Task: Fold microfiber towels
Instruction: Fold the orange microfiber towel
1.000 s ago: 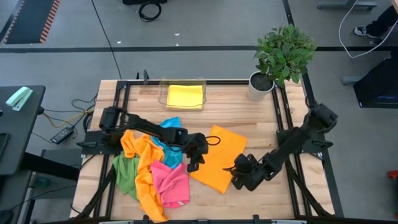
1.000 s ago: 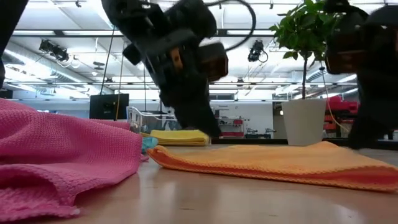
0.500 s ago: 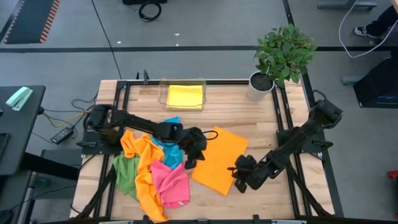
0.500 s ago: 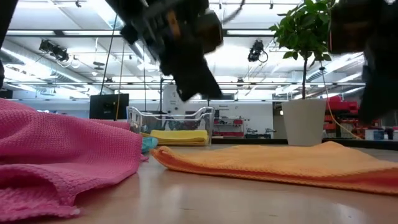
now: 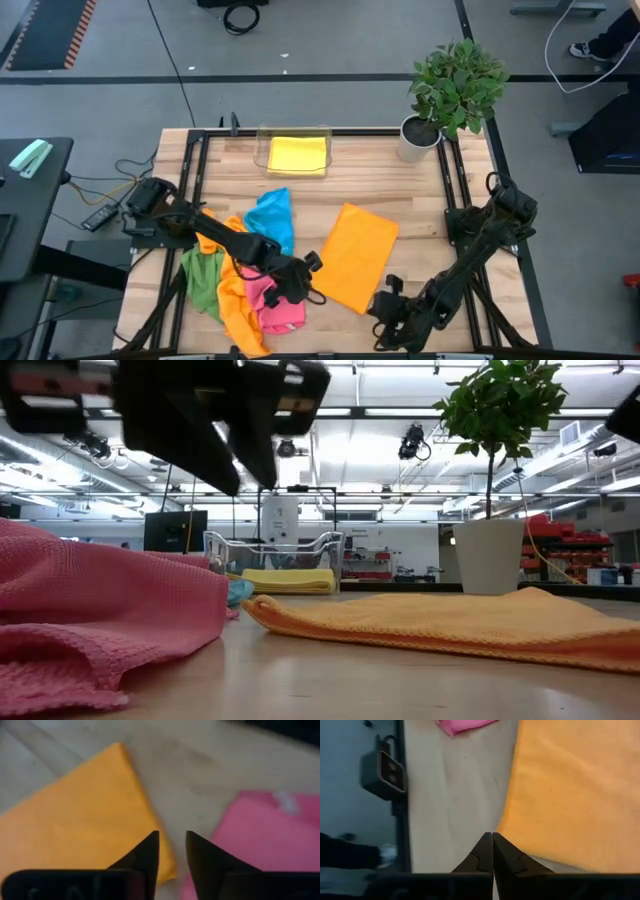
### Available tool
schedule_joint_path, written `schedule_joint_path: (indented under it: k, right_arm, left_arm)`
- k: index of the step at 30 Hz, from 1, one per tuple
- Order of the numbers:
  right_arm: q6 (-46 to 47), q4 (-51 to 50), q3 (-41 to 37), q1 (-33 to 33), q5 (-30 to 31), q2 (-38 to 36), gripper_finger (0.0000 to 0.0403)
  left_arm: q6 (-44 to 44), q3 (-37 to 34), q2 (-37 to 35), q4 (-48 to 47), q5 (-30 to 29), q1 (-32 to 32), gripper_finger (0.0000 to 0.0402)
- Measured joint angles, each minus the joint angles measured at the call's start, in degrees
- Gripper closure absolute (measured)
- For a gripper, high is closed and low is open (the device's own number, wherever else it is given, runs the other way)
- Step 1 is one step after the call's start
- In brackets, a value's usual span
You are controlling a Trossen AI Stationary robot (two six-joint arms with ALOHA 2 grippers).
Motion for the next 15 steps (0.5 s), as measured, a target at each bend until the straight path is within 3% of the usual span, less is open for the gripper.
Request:
schedule_joint_path:
  k: [7, 11, 15]
  right_arm:
    - [-2.7, -0.4, 1.2, -0.1, -0.7, 3.6, 0.0359]
    - [-3.3, 0.4, 1.2, -0.1, -1.2, 5.1, 0.0329]
    - [-4.0, 1.1, 1.2, 0.1, -1.8, 5.6, 0.0301]
  left_arm:
    - [2.6, 0.0, 2.9, 0.5, -0.8, 0.9, 0.0227]
    - [5.0, 0.0, 5.4, 0.8, 2.6, 1.5, 0.0224]
    - [8.2, 0.0, 7.2, -0.2, 1.6, 1.5, 0.0235]
